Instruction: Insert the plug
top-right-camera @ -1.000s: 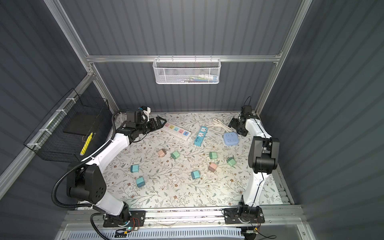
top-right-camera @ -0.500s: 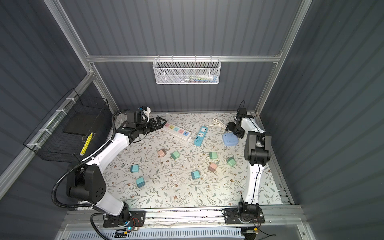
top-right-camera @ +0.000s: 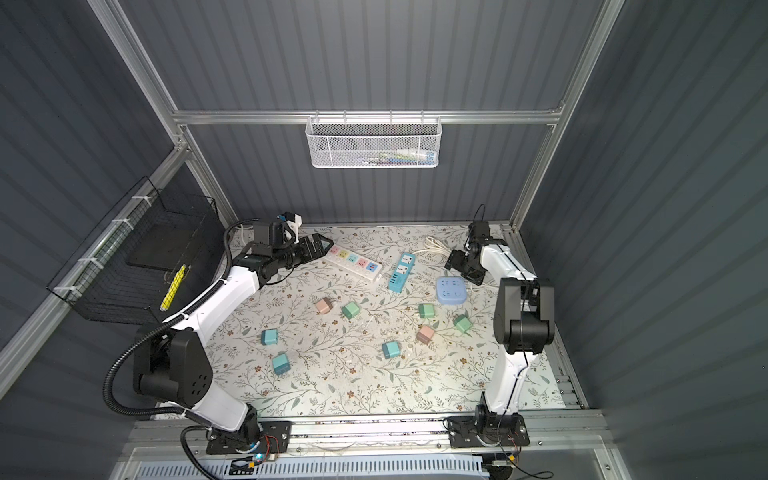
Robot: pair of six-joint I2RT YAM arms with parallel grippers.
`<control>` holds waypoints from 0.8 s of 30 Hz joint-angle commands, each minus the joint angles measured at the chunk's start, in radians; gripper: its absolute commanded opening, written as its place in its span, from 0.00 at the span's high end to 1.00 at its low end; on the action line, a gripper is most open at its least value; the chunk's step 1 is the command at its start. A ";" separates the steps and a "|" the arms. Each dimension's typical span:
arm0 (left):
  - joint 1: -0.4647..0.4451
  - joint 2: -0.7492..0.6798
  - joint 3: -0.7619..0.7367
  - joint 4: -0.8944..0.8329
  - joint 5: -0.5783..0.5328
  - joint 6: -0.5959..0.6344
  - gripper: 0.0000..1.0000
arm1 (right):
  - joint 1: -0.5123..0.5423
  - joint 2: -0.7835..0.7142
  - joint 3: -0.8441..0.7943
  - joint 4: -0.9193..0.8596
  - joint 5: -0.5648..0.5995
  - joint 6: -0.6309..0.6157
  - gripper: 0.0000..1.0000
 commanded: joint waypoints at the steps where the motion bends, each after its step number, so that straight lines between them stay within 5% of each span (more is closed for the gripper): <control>1: -0.013 0.001 0.001 -0.016 0.007 0.007 0.01 | -0.003 -0.057 0.005 -0.024 0.003 0.009 0.15; 8: -0.035 0.006 0.005 -0.031 -0.011 0.015 0.02 | 0.039 -0.244 -0.169 0.013 0.012 0.042 0.19; 14: -0.096 0.032 0.037 -0.091 -0.056 0.072 0.05 | 0.070 -0.436 -0.367 0.024 0.067 0.082 0.35; 24: -0.336 0.118 0.069 -0.206 -0.237 0.196 0.19 | 0.075 -0.568 -0.515 0.035 0.058 0.076 0.42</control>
